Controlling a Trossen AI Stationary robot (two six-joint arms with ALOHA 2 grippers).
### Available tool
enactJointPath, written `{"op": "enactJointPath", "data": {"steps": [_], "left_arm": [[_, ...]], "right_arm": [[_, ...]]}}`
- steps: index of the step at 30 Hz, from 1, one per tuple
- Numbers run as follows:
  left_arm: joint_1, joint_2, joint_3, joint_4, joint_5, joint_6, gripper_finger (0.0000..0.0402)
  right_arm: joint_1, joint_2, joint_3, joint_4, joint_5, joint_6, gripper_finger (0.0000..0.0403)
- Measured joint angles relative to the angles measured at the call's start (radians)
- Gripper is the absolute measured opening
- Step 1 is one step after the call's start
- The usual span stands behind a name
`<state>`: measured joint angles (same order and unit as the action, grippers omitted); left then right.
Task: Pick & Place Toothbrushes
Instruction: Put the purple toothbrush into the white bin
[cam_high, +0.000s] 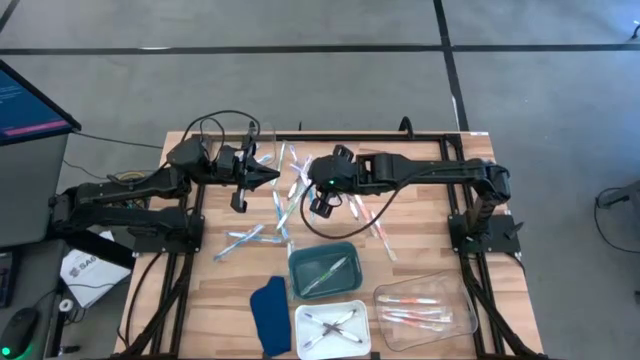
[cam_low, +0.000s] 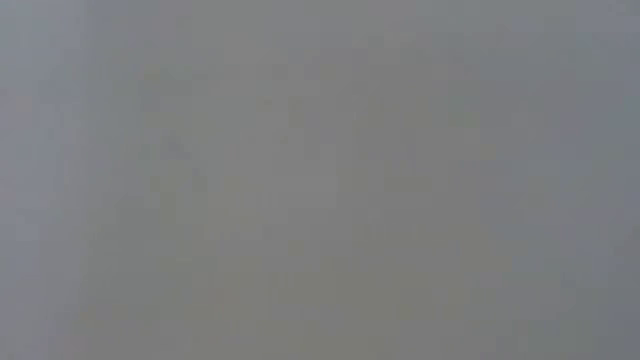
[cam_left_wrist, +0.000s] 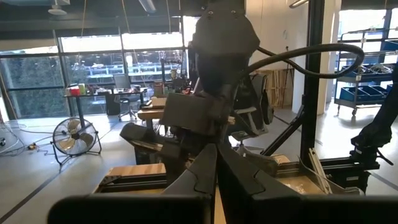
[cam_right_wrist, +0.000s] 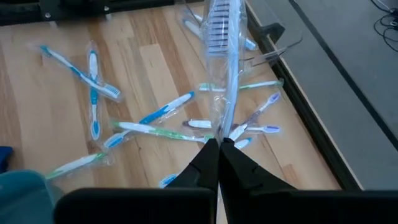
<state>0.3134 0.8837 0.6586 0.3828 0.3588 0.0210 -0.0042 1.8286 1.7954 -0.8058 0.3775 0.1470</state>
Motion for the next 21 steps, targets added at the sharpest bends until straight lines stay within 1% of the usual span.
{"op": "enactJointPath", "data": {"steps": [6, 11, 16, 19, 21], "left_arm": [[0.0, 0.0, 0.0, 0.0, 0.0, 0.0, 0.0008], [0.0, 0.0, 0.0, 0.0, 0.005, 0.0, 0.0008], [0.0, 0.0, 0.0, 0.01, 0.004, 0.0, 0.0008], [0.0, 0.0, 0.0, 0.018, 0.004, 0.0, 0.0008], [0.0, 0.0, 0.0, 0.026, 0.004, 0.0, 0.0008]], "right_arm": [[0.035, 0.0, 0.0, -0.06, -0.017, 0.011, 0.0], [0.082, -0.011, -0.001, -0.155, -0.076, 0.029, 0.0], [0.149, -0.037, -0.001, -0.194, -0.153, 0.027, 0.0], [0.188, -0.047, 0.0, -0.203, -0.231, 0.014, 0.0], [0.211, -0.048, 0.0, -0.196, -0.265, 0.003, 0.0]]}}
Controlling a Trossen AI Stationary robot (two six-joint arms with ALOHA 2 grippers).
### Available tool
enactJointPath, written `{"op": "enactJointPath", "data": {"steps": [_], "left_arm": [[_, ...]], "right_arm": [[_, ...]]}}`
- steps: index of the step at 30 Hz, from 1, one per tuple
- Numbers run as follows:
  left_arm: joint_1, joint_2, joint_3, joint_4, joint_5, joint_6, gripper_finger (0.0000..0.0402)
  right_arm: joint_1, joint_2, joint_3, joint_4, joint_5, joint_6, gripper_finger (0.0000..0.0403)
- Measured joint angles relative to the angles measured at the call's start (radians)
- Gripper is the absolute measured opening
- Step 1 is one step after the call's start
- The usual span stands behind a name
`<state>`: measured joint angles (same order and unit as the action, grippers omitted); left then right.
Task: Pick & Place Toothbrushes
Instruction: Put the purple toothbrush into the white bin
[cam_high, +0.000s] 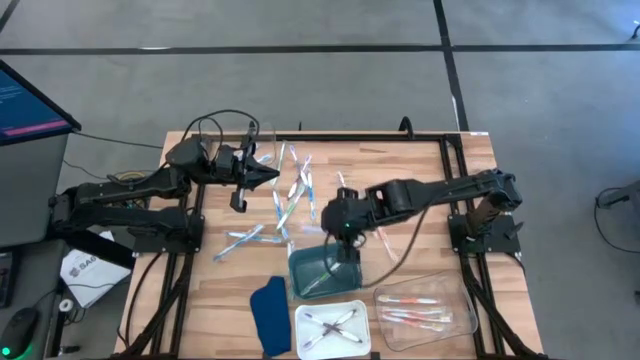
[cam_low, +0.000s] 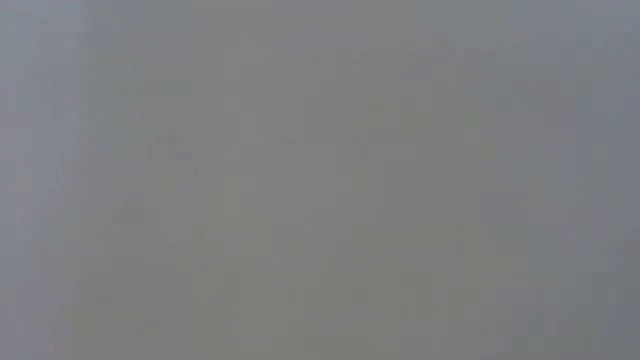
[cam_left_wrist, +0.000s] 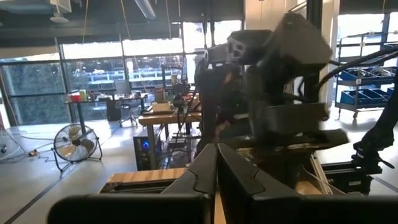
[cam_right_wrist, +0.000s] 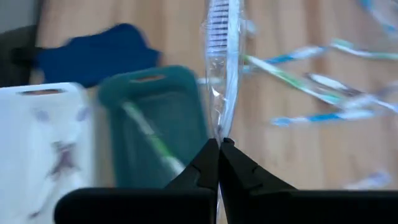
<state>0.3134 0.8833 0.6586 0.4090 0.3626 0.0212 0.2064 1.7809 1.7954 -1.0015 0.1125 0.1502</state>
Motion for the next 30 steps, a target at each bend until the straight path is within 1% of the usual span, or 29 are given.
{"op": "enactJointPath", "data": {"steps": [3, 6, 11, 15, 17, 18, 20, 22, 24, 26, 29, 30], "left_arm": [[0.0, 0.0, 0.0, 0.019, 0.0, 0.0, 0.0008], [0.0, 0.0, 0.0, 0.02, 0.0, 0.0, 0.0008], [0.0, 0.0, 0.0, 0.02, -0.001, -0.004, 0.0008], [0.0, 0.0, 0.0, 0.019, 0.01, -0.085, 0.0008], [-0.002, 0.0, 0.0, 0.019, 0.053, -0.13, 0.0008], [-0.009, 0.0, 0.0, 0.02, 0.073, -0.142, 0.0008], [-0.028, 0.0, 0.0, 0.022, 0.105, -0.165, 0.0008], [-0.058, 0.0, 0.0, 0.037, 0.115, -0.185, 0.0008], [-0.097, 0.0, 0.0, 0.05, 0.115, -0.201, 0.0008], [-0.142, 0.0, 0.0, 0.075, 0.115, -0.215, 0.0008], [-0.227, 0.0, 0.0, 0.106, 0.115, -0.221, 0.0008], [-0.258, 0.0, 0.0, 0.121, 0.115, -0.222, 0.0008]], "right_arm": [[0.023, 0.0, 0.0, 0.005, -0.036, -0.001, 0.0], [0.037, 0.0, 0.0, 0.029, -0.041, 0.018, 0.0], [0.056, 0.0, 0.0, 0.073, -0.04, 0.147, 0.0], [0.089, 0.009, 0.0, 0.12, -0.036, 0.248, 0.0], [0.119, 0.016, -0.001, 0.14, -0.034, 0.258, 0.0], [0.135, 0.028, 0.0, 0.178, -0.034, 0.259, 0.0], [0.172, 0.043, 0.0, 0.231, -0.036, 0.26, 0.0], [0.208, 0.047, -0.003, 0.245, -0.035, 0.277, 0.0], [0.237, 0.076, 0.007, 0.305, -0.03, 0.307, 0.0], [0.274, 0.092, -0.005, 0.278, -0.002, 0.315, 0.0], [0.309, 0.149, 0.005, 0.374, 0.012, 0.29, 0.0], [0.321, 0.158, 0.001, 0.355, 0.012, 0.272, 0.0]]}}
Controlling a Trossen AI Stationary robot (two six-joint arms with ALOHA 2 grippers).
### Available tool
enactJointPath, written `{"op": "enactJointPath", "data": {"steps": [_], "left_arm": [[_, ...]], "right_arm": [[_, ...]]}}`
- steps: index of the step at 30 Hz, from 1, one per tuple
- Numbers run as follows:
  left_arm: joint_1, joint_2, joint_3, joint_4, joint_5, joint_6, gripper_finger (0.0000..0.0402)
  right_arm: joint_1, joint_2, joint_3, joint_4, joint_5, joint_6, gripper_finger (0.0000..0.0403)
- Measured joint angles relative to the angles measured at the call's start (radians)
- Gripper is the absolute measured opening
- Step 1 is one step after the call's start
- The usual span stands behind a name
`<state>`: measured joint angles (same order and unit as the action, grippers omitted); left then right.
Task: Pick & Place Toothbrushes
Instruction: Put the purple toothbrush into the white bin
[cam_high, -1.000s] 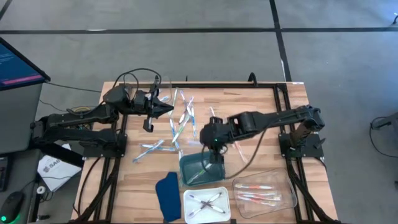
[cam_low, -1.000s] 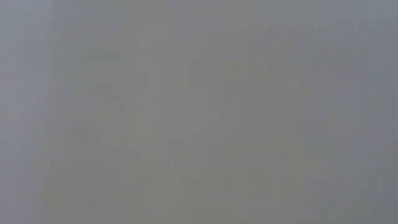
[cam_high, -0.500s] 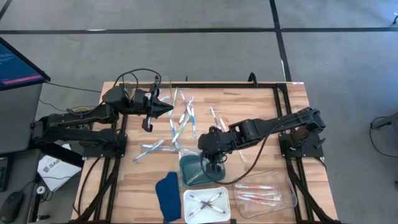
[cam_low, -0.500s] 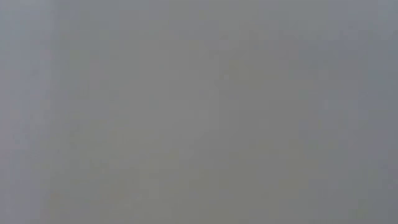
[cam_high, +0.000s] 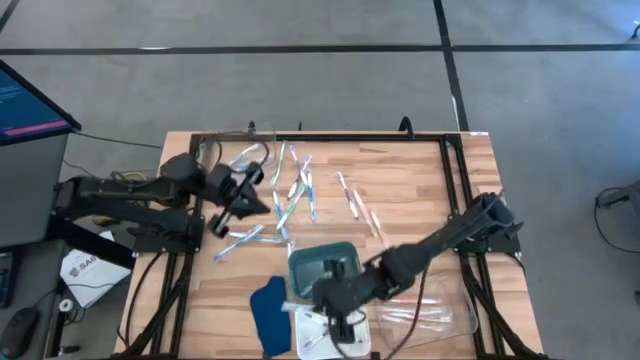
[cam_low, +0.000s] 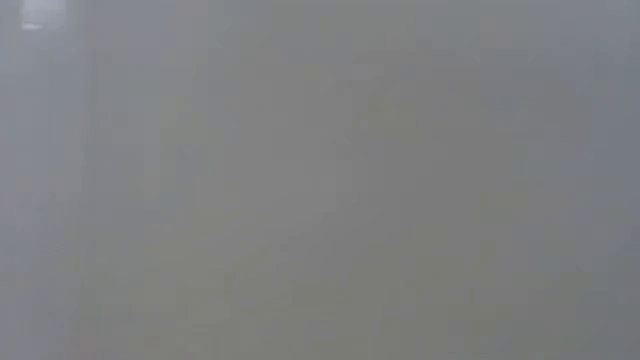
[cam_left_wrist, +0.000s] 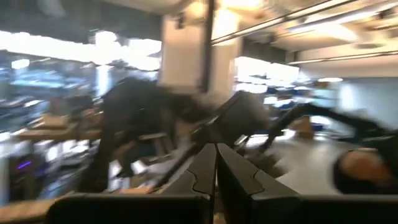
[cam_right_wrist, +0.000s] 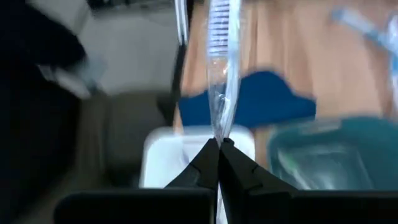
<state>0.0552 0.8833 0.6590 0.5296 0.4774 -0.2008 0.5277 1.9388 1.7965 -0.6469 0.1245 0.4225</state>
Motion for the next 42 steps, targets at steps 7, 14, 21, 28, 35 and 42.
{"op": "enactJointPath", "data": {"steps": [7, 14, 21, 28, 35, 42], "left_arm": [[-0.238, 0.0, 0.0, 0.077, 0.001, 0.017, 0.0008], [-0.35, 0.0, 0.0, 0.09, 0.001, 0.081, 0.0008], [-0.392, 0.0, 0.0, 0.088, -0.001, 0.062, 0.0008], [-0.399, 0.0, 0.0, 0.09, -0.001, 0.064, 0.0008], [-0.398, 0.0, 0.0, 0.093, -0.006, 0.065, 0.0008], [-0.398, 0.0, 0.0, 0.092, -0.006, 0.063, 0.0008]], "right_arm": [[0.038, 0.106, -0.001, -0.022, -0.03, -0.144, 0.0], [0.042, 0.111, -0.001, -0.021, -0.05, -0.298, 0.0], [0.066, 0.111, -0.001, -0.081, -0.05, -0.507, 0.0], [0.092, 0.111, -0.001, -0.093, -0.053, -0.709, 0.0], [0.072, 0.111, -0.001, -0.046, -0.054, -0.6, 0.0], [0.052, 0.111, -0.001, -0.053, -0.154, -0.545, 0.0]]}}
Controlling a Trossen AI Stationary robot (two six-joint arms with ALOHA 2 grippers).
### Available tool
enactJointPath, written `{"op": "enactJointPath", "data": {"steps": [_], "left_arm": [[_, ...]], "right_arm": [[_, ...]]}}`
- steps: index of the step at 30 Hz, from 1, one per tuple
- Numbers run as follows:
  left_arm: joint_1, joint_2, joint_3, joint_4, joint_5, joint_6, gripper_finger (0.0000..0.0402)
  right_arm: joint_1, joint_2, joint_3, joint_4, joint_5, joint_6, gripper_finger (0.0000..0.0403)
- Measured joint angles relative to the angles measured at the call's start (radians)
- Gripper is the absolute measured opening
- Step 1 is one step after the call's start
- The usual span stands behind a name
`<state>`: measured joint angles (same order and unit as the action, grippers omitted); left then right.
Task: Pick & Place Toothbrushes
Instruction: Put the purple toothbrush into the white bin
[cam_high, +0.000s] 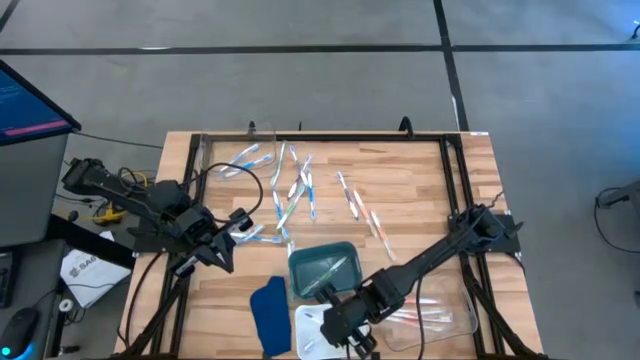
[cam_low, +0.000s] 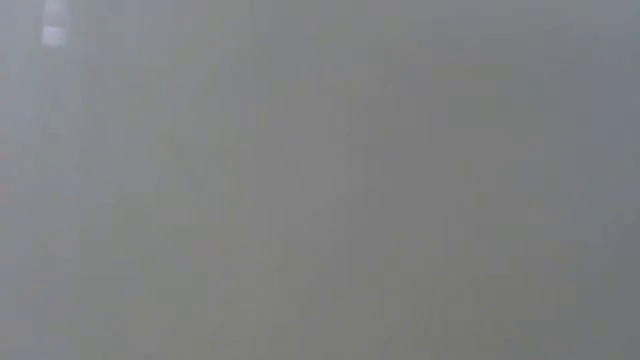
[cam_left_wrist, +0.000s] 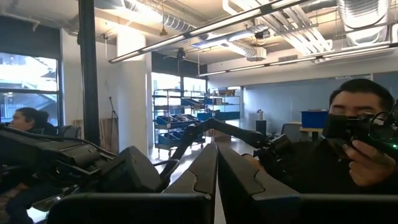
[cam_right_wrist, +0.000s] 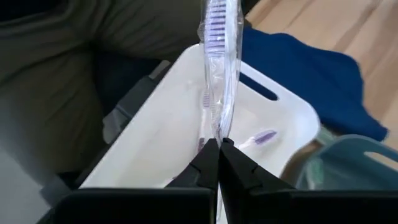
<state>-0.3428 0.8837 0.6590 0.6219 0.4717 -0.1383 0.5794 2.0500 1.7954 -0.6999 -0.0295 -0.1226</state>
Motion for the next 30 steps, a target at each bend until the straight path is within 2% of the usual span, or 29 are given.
{"op": "enactJointPath", "data": {"steps": [14, 30], "left_arm": [[0.0, 0.0, 0.0, -0.001, 0.0, -0.001, 0.0008], [0.0, 0.0, 0.0, -0.001, 0.001, -0.001, 0.0008]], "right_arm": [[-0.006, 0.0, 0.0, -0.028, -0.026, -0.018, 0.0], [-0.023, 0.0, -0.141, 0.113, -0.027, -0.018, 0.0]]}}
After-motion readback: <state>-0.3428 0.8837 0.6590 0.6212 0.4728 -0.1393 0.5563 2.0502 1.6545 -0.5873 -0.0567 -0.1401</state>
